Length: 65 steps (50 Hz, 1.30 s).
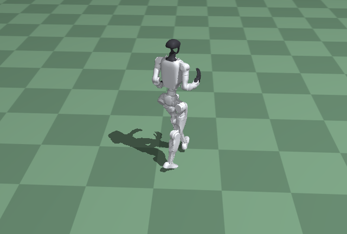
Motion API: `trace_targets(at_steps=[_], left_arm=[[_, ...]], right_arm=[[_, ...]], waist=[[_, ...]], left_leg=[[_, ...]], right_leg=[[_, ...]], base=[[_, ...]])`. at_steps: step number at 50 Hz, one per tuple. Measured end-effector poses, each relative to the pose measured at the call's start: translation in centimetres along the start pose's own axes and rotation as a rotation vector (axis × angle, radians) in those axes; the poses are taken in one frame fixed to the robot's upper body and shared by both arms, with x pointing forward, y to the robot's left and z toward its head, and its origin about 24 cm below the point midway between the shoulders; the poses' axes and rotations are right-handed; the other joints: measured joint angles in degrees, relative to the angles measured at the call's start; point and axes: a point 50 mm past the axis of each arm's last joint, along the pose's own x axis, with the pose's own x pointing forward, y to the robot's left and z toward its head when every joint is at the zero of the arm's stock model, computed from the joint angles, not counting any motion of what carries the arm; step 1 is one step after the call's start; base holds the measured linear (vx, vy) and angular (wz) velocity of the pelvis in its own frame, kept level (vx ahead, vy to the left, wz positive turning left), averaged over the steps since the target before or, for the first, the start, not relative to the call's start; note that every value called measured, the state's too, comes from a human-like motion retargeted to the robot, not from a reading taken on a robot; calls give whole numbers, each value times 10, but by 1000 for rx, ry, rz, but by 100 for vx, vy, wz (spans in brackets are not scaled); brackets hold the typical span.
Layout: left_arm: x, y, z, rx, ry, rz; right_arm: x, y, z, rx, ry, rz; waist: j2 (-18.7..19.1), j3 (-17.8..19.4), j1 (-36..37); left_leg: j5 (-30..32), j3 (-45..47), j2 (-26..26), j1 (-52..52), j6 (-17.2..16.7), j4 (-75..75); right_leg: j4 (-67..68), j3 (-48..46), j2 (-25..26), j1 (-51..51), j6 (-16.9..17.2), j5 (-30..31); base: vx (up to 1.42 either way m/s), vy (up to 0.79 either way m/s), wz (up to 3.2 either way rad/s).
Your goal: Walk run
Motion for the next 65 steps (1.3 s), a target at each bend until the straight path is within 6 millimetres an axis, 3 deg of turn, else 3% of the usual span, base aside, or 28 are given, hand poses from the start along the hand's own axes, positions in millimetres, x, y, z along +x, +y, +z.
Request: trace_targets(at_steps=[2,5,7,8,11,13,15,17,20,23,25,26,27,30,32,33,35,36,40,45,48,50,52,53,55,57,60,65], left_arm=[[11,-3,6,-6,-48,5],[27,-8,19,15,-124,3],[46,-9,32,20,-204,45],[57,-8,40,16,-245,67],[82,-23,65,-67,-357,90],[92,-32,79,-112,-416,80],[97,-35,90,-100,-464,38],[99,-34,99,-57,-504,2],[100,-29,108,11,-547,-24],[98,-21,106,79,-535,-33],[93,-15,98,106,-498,-27],[89,-13,91,110,-469,-25],[85,-10,85,112,-439,-24],[64,0,59,120,-323,-28],[45,-1,37,128,-224,-50],[34,-2,25,125,-170,-48],[9,-5,3,106,-51,-32],[-2,-6,-5,90,-1,-19],[-31,0,-21,47,112,37],[-26,7,-16,91,86,40],[-6,1,-6,82,16,78],[10,0,6,90,-50,122],[28,-7,16,94,-111,163],[41,-8,23,85,-159,192],[67,-13,44,34,-276,209],[83,-30,63,-51,-361,151],[95,-37,85,-83,-461,79],[96,-36,99,27,-527,-31]], right_arm=[[-7,-1,-2,1,11,-9],[-25,-1,-13,12,88,-32],[-38,1,-26,3,169,-5],[-43,1,-33,-4,218,3],[-73,-7,-51,-34,381,-36],[-100,-16,-53,-61,475,-94],[-126,-21,-51,-73,547,-163],[-145,-21,-48,-73,598,-229],[-158,-19,-45,-70,629,-298],[-152,-16,-44,-67,605,-325],[-139,-15,-45,-67,568,-318],[-130,-15,-46,-67,543,-309],[-120,-16,-48,-66,515,-299],[-86,-14,-52,-38,425,-261],[-67,-18,-52,-9,361,-264],[-57,-20,-50,5,330,-259],[-41,-25,-47,24,280,-236],[-33,-28,-43,17,245,-223],[-9,-37,-21,-47,105,-196],[-14,-45,-9,-122,81,-207],[-25,-39,-20,-97,139,-221],[-33,-25,-31,-48,193,-215],[-53,-13,-45,-23,292,-202],[-64,-9,-52,-13,345,-194],[-85,3,-63,11,443,-157],[-119,3,-65,-3,562,-126],[-165,-2,-56,-34,703,-129],[-196,-14,-40,-59,746,-313]], waist=[[-12,-12,-8],[-32,-22,-8],[-17,-2,-39],[-2,4,-43],[61,1,-7],[76,-2,5],[91,-5,-17],[107,-12,-64],[101,-20,-126],[77,-15,-148],[63,-3,-129],[52,3,-127],[45,7,-125],[44,-3,-107],[66,2,-122],[55,-1,-123],[34,-7,-110],[21,-4,-92],[-38,10,-14],[-53,16,46],[-76,22,41],[-82,24,25],[-85,28,-27],[-73,33,-49],[-13,29,-44],[23,27,-55],[34,25,-62],[78,33,-165]], left_leg=[[34,42,-3,11,74,-10],[-32,-24,15,33,81,58],[-51,-177,-14,-2,81,132],[-60,-160,10,6,81,156],[-77,-196,51,60,81,148],[-57,-244,26,96,81,113],[-16,-318,-6,124,81,77],[20,-413,-37,151,81,52],[59,-523,-90,193,81,37],[91,-575,-115,257,81,26],[119,-568,-124,303,81,37],[146,-558,-132,314,67,65],[179,-544,-135,318,43,99],[321,-453,-116,247,-83,275],[327,-422,-61,171,-136,430],[316,-387,-52,138,-112,459],[217,-319,-51,86,-41,487],[188,-288,-56,57,-26,489],[62,-194,-77,-41,-3,405],[-34,-113,-61,-47,28,108],[-21,-113,-76,-27,73,32],[-115,-135,-57,-6,81,86],[-160,-222,-101,-6,81,165],[-174,-234,-92,9,81,187],[-201,-264,-27,35,81,200],[-202,-300,-19,83,81,178],[-145,-306,-35,164,71,97],[58,-391,-20,281,-2,6]], right_leg=[[24,-39,3,17,30,43],[119,-59,21,22,56,186],[294,1,64,-47,60,229],[357,45,88,-76,69,229],[408,69,116,-144,-1,163],[408,60,85,-188,-79,102],[393,27,29,-236,-129,30],[318,33,3,-270,-110,4],[154,103,-15,-289,-37,-16],[42,237,-29,-289,-38,-73],[3,284,-43,-272,-6,-112],[11,277,-47,-266,15,-87],[26,266,-48,-260,24,-85],[114,250,-23,-234,-25,-200],[134,172,-20,-217,-25,-219],[125,155,-39,-200,-21,-223],[101,130,-44,-165,-36,-222],[86,128,-44,-148,-42,-210],[22,97,-51,-81,-41,-126],[-11,41,-3,-20,6,21],[13,2,16,4,33,117],[74,8,34,3,77,200],[248,8,53,-50,82,229],[322,34,78,-79,78,229],[362,44,117,-124,37,206],[426,29,84,-192,-23,119],[428,55,24,-282,-93,9],[201,79,-8,-367,-37,-73]], base=[[117,-35,128],[133,-64,130],[85,19,250],[82,30,189],[81,37,144],[91,31,253],[97,27,383],[89,18,446],[87,-5,404],[98,-14,269],[102,-11,115],[98,-16,122],[93,-24,146],[90,-36,154],[86,-33,250],[92,-28,202],[106,-22,117],[97,-16,54],[79,-19,32],[95,-25,101],[109,-57,109],[131,-51,117],[147,-51,230],[122,-32,149],[116,-4,15],[132,-6,64],[135,-18,84],[138,-39,188]])
